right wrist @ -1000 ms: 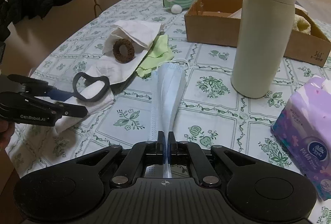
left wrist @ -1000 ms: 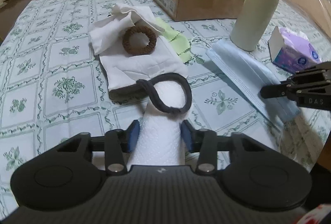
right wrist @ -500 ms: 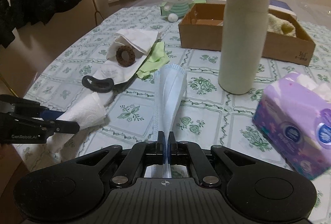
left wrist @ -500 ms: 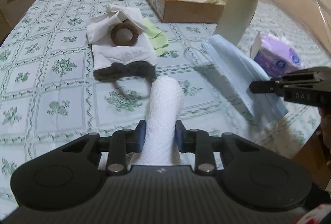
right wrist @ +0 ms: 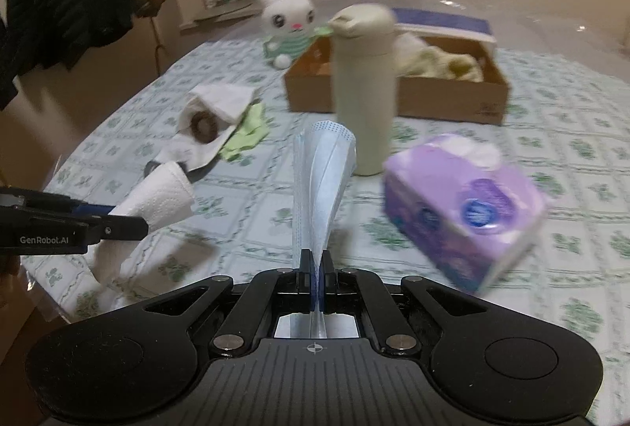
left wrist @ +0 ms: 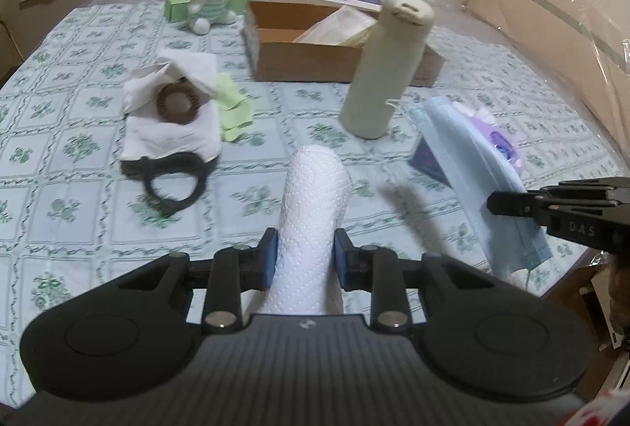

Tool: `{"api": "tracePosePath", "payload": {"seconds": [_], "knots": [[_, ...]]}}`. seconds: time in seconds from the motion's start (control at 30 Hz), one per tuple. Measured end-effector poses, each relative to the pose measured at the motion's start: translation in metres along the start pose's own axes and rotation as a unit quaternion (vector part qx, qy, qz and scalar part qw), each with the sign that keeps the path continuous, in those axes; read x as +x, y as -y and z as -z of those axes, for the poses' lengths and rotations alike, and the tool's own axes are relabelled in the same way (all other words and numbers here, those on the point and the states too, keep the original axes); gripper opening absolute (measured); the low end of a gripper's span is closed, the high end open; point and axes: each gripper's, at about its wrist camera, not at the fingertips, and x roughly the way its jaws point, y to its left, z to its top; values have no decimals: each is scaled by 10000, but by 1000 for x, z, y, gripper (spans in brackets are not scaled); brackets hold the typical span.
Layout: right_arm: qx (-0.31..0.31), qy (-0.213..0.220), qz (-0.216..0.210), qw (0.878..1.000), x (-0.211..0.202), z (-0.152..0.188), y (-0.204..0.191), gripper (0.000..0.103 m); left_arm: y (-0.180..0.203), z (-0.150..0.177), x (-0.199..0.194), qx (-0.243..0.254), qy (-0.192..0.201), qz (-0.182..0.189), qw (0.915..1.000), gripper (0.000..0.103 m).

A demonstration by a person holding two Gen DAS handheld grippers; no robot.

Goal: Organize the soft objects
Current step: 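Carry the paper towel with the left gripper while the right gripper carries the mask to the box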

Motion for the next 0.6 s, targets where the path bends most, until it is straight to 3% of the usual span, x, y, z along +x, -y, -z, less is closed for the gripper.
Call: {"api": "tracePosePath", "payload": {"seconds": [0.33, 0.6], "knots": [[177, 215, 246, 9993, -34, -8, 45, 2, 40, -18, 13, 176, 33, 213, 9996, 26], [281, 320, 187, 9989, -39, -22, 67, 2, 61, -38, 31, 396, 23, 338, 9986, 26]]}}
